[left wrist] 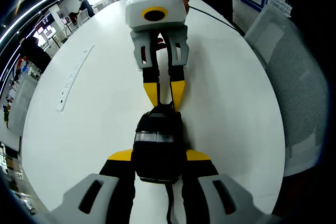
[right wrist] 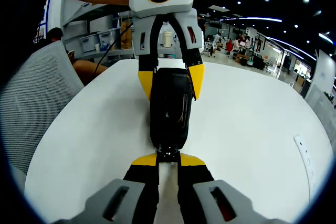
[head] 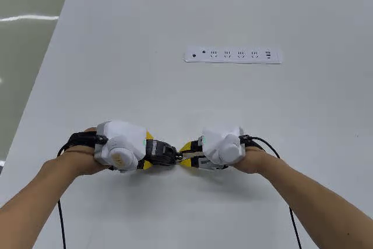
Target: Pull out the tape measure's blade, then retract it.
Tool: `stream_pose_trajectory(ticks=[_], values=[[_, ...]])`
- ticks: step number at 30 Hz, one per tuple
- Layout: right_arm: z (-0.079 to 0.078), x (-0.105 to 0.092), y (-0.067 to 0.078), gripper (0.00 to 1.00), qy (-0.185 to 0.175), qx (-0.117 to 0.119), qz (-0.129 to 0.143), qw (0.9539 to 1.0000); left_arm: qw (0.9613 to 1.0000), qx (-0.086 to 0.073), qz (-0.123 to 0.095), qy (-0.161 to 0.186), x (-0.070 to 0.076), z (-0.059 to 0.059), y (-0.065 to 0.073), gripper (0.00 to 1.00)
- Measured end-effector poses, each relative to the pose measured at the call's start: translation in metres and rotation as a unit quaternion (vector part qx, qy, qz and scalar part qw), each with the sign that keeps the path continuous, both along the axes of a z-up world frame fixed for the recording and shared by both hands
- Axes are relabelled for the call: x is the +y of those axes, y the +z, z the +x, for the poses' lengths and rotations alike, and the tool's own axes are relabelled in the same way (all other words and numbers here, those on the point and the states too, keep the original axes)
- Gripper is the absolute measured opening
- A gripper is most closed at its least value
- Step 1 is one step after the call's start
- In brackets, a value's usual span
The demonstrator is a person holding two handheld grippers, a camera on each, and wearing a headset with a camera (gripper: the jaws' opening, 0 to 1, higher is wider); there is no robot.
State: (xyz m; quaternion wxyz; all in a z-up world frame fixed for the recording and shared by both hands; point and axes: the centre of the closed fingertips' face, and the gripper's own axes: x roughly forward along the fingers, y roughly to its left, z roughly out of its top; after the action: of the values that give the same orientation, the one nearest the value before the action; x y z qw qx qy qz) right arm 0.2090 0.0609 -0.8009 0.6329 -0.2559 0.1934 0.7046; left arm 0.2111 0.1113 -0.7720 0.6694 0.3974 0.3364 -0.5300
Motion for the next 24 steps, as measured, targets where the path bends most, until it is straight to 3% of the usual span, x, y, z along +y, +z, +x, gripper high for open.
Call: stream_pose_trajectory(ticks=[24], values=[[0.0004, -0.0089, 0.0005, 0.11, 0.003, 0.0, -0.005, 1.0, 1.0, 0.002, -0.002, 0.003, 0.0008, 0.0007, -0.0018, 0.28]])
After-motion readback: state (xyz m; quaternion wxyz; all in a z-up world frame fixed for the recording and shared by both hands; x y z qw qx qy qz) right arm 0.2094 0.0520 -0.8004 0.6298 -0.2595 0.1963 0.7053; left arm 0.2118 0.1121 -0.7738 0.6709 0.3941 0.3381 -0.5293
